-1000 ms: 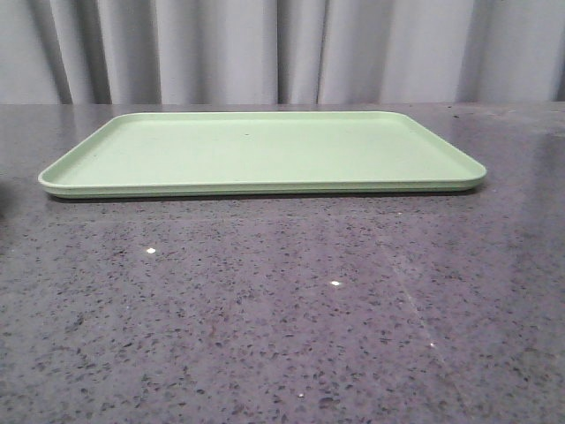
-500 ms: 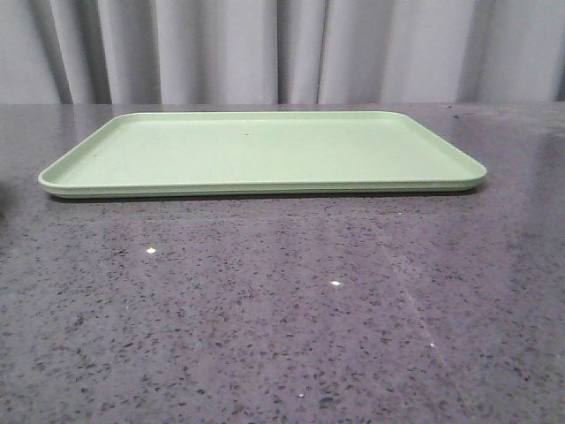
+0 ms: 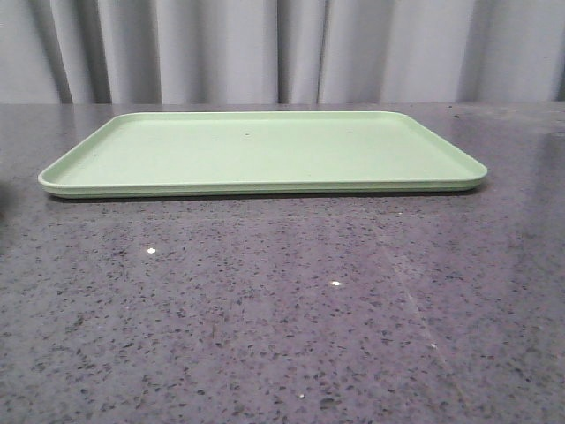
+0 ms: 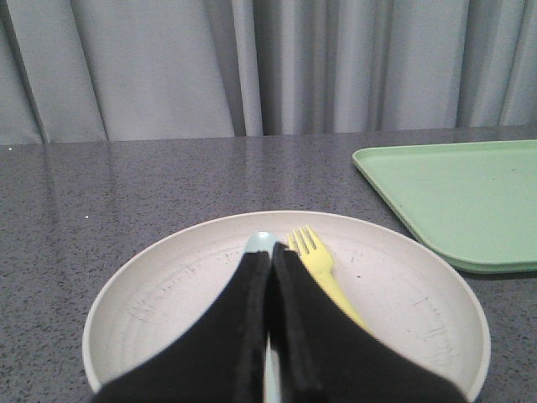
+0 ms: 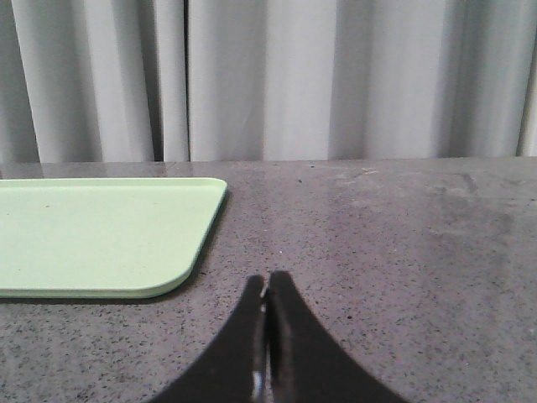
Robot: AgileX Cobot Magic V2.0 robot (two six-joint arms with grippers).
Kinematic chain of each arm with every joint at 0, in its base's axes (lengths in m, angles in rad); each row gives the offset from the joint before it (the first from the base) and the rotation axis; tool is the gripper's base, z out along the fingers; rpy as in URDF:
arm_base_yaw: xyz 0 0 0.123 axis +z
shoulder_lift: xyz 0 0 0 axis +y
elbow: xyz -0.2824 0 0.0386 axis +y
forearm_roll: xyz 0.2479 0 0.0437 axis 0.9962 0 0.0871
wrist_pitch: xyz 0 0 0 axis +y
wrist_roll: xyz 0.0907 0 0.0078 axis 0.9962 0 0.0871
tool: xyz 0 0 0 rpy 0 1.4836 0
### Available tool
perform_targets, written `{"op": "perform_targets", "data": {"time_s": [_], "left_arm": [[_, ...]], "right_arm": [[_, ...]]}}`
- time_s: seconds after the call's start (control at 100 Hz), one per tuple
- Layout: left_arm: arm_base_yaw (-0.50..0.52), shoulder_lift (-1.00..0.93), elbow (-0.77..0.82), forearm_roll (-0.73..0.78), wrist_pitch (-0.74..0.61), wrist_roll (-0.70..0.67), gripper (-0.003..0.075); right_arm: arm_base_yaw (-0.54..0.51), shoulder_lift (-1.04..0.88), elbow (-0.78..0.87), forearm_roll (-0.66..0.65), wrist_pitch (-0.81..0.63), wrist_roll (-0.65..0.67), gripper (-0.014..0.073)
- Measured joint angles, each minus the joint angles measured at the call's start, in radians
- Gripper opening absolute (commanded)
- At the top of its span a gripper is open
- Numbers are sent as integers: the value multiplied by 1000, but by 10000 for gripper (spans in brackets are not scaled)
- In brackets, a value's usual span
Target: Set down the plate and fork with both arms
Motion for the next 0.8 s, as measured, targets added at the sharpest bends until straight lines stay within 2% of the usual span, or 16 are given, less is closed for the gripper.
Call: {"op": "perform_targets", "data": {"time_s": [0.13,0.32,0.53,0.8], "left_arm": [[0,0,-3,-6,0,0,-21],[0,0,-47,-13,24,0,-21],[0,61,-224,-15,165,0,-21],[0,285,-463,-17,292,0,-21]], "right_arm": [[0,0,0,2,24,0,-102],[0,0,-70,2,179,0,-100],[0,86,-202,2,266,0,-100],[0,308,-419,2,415,0,-100]]}}
